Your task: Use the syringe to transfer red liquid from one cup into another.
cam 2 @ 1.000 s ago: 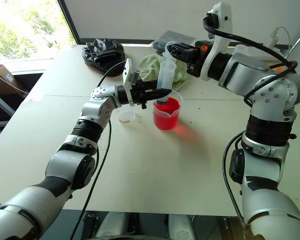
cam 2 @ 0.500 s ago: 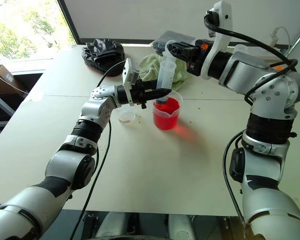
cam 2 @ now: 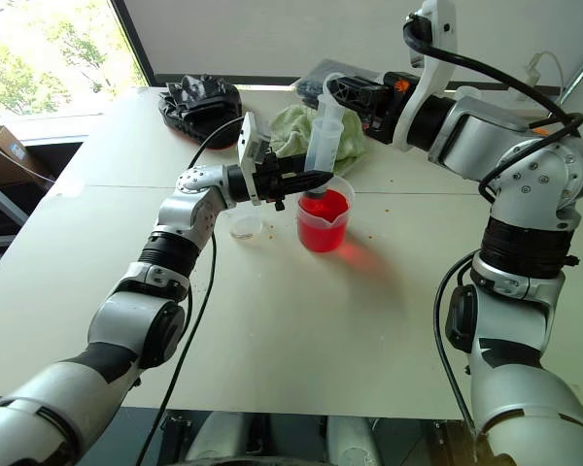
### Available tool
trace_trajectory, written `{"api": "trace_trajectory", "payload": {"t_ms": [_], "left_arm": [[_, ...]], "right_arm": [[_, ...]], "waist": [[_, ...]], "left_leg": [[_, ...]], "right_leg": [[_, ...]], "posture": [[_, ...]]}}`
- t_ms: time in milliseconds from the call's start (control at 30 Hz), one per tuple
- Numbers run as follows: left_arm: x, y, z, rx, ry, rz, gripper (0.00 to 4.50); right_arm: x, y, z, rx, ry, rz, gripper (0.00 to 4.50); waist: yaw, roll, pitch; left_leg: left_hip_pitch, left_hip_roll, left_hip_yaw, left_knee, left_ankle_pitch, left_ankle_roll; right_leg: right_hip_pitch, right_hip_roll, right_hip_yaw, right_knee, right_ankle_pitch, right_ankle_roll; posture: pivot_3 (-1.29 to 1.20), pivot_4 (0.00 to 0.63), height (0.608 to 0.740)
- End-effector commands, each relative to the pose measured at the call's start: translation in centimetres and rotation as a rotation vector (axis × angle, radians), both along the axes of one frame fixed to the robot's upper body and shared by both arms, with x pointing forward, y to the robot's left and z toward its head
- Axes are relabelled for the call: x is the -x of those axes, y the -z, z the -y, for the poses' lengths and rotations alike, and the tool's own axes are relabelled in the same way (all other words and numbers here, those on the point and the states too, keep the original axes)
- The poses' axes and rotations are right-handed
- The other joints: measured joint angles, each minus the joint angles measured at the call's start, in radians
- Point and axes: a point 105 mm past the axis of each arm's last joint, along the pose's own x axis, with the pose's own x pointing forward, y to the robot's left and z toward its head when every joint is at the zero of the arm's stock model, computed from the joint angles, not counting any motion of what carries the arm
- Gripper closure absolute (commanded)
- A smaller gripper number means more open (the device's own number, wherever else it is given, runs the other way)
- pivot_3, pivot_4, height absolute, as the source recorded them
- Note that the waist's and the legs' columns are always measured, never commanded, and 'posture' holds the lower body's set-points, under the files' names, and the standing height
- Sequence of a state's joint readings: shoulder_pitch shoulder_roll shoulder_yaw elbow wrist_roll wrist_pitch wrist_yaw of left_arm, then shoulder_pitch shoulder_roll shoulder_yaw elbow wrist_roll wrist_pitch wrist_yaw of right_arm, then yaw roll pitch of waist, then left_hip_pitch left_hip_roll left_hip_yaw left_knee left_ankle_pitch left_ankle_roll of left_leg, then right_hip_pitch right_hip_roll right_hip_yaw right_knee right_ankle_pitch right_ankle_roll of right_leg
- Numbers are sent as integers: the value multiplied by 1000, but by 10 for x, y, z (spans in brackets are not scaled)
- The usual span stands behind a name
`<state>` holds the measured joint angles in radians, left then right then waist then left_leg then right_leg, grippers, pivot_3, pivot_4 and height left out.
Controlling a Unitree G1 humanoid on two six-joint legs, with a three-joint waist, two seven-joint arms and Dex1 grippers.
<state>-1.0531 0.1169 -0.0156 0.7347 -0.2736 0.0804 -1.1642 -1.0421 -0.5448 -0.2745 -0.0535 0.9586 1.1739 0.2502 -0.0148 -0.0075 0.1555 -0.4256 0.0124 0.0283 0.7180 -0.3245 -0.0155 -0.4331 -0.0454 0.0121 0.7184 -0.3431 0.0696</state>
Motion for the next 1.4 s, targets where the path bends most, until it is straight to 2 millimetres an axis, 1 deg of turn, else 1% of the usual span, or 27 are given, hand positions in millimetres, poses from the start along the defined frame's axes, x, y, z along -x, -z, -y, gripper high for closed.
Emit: {"api": "trace_trajectory", "payload": {"t_ms": [33, 67, 100, 167, 200, 300, 467, 567, 667, 867, 1167, 1200, 1233, 1267, 1400], "left_arm": [[19, 9, 23, -65, 123, 46, 3145], [18, 8, 23, -63, 121, 47, 3145], [18, 7, 23, -59, 118, 49, 3145], [17, 5, 23, -53, 113, 54, 3145], [16, 3, 23, -49, 109, 58, 3145], [13, -2, 22, -31, 91, 73, 3145], [9, -13, 20, 5, 54, 114, 3145], [7, -16, 19, 23, 39, 129, 3145], [7, -16, 17, 29, 29, 139, 3145], [5, -22, 15, 51, 11, 148, 3145], [3, -48, 6, 119, -27, 203, 3145], [4, -53, 5, 129, -29, 211, 3145], [5, -60, 3, 147, -31, 221, 3145], [6, -64, 1, 159, -33, 227, 3145], [11, -88, -9, 221, -53, 234, 3145]], "right_arm": [[15, -54, 26, -104, 104, 213, 3618], [15, -52, 25, -101, 100, 207, 3283], [16, -50, 24, -92, 94, 200, 2802], [16, -46, 22, -70, 88, 195, 1674], [16, -44, 22, -62, 88, 193, 1203], [18, -39, 23, -44, 83, 185, 1203], [30, -25, 23, 15, 23, 169, 1203], [43, -17, 24, 31, -42, 154, 1203], [52, -15, 27, 25, -71, 160, 1203], [56, -15, 34, -14, -65, 156, 1203], [53, -2, 40, -42, -29, 122, 1203], [53, -1, 40, -44, -27, 119, 1203], [52, 0, 40, -45, -23, 117, 1203], [51, 1, 40, -46, -20, 115, 1203], [49, 4, 39, -53, -18, 108, 1203]], "waist": [[1, 0, 0], [2, 0, 0], [2, 0, 0], [2, 0, 0], [2, 0, 0], [1, 0, 0], [3, 0, 0], [4, 0, 0], [1, 0, 0], [2, 0, 0], [3, 0, 0], [3, 0, 0], [3, 0, -16], [4, 1, -29], [1, 0, -54]], "left_leg": [[0, 0, 0, 0, 0, 0], [0, 0, 0, 0, 0, 0], [0, 0, 0, 0, 0, 0], [0, 0, 0, 0, 0, 0], [0, 0, 0, 0, 0, 0], [0, 0, 0, 0, 0, 0], [0, 0, 0, 0, 0, 0], [0, 0, 0, 0, 0, 1], [0, 0, 0, 0, 0, 1], [0, 0, 0, 0, 0, 1], [0, 0, 0, 0, 0, 1], [0, 0, 0, 0, 0, 1], [0, 0, 0, 0, 0, 1], [-4, 0, 0, -1, 0, 0], [-3, 0, 0, -3, 0, 0]], "right_leg": [[0, 0, 0, 0, 0, 0], [0, 0, 0, 0, 0, 0], [0, 0, 0, 0, 0, 0], [0, 0, 0, 0, 0, 0], [0, 0, 0, 0, 0, 0], [0, 0, 0, 0, 0, 0], [0, 0, 0, -1, 0, 0], [0, 0, 0, -1, 0, 0], [0, 0, 0, -1, 0, 0], [0, 0, 0, -1, 0, 0], [0, 0, 0, -1, 0, 0], [0, 0, 0, -1, 0, 0], [0, 0, 0, -1, 0, 0], [-4, 0, 0, 0, 0, 0], [-4, 1, 0, 0, 0, 0]], "posture": [[0, 150, 711], [0, 150, 711], [0, 150, 711], [0, 150, 711], [0, 150, 711], [0, 150, 711], [0, 150, 711], [0, 150, 711], [0, 150, 711], [0, 150, 711], [0, 150, 711], [0, 0, 711], [0, 0, 711], [0, 0, 711], [0, 0, 711]]}}
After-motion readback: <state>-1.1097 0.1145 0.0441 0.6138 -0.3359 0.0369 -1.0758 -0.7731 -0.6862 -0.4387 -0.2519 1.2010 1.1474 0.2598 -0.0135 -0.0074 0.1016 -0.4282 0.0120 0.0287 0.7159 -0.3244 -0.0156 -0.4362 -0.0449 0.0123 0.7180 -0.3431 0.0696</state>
